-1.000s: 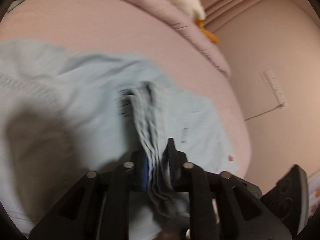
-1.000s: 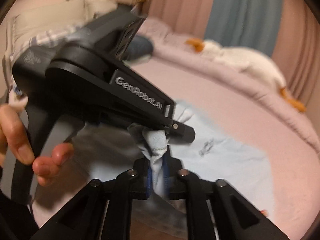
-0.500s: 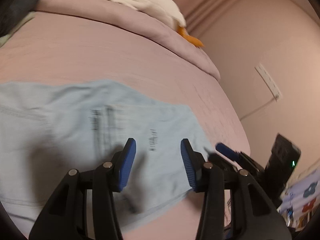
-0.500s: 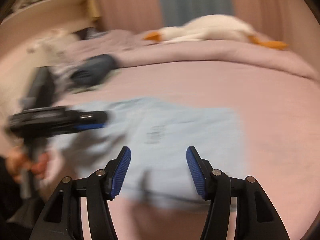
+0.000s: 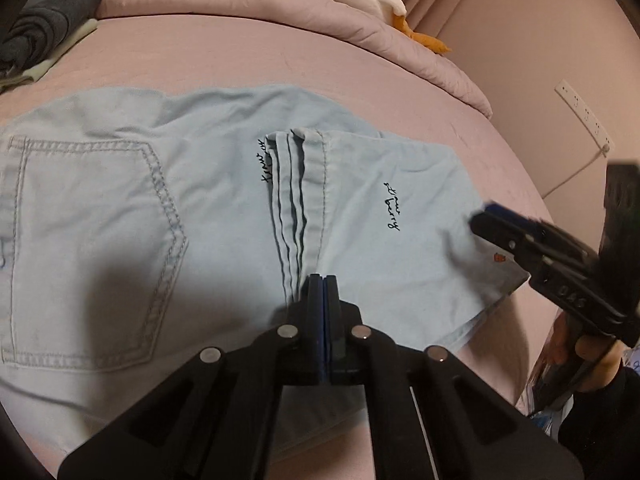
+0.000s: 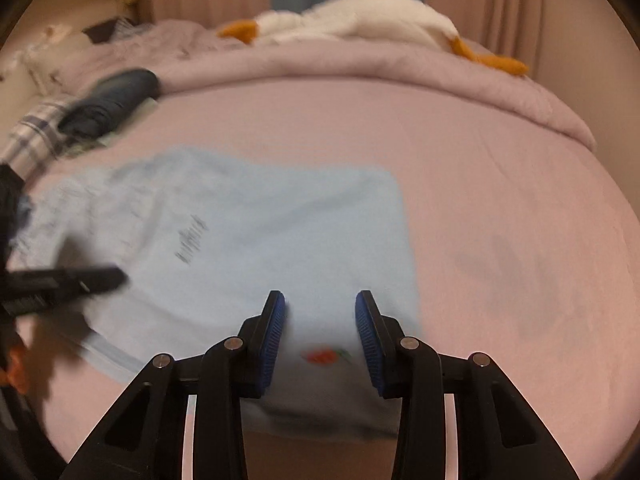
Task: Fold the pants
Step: 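Pinch the folded seam with the left gripper while the right gripper releases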
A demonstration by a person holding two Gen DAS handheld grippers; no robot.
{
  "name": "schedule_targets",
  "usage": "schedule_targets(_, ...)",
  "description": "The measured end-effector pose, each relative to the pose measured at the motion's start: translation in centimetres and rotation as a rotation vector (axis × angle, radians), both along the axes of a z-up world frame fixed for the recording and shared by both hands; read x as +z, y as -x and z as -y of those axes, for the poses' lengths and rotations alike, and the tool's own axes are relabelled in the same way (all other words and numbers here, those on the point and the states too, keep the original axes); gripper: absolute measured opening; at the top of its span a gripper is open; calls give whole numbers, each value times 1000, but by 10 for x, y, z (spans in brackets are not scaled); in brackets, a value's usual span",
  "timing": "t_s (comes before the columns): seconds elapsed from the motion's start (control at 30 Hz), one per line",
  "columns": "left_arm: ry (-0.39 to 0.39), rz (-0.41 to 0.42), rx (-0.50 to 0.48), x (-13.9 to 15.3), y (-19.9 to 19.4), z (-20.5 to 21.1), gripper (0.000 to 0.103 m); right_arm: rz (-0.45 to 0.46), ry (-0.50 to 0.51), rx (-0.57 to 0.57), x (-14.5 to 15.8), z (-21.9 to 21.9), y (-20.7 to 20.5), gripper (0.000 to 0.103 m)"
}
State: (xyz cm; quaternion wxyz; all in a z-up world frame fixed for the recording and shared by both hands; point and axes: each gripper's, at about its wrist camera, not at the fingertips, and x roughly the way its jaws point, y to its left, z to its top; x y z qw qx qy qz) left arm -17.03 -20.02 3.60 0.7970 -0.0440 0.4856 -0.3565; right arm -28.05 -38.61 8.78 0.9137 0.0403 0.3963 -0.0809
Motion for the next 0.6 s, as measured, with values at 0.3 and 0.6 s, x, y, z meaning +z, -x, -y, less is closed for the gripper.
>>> schedule_targets(0.3, 43, -36, 2, 1, 3, -4, 4, -57, -54, 335, -7, -66, -103, 14)
schedule_targets(0.6, 50, -34, 0, 0, 0, -8, 4, -163, -270, 293, -23, -62, -142, 12)
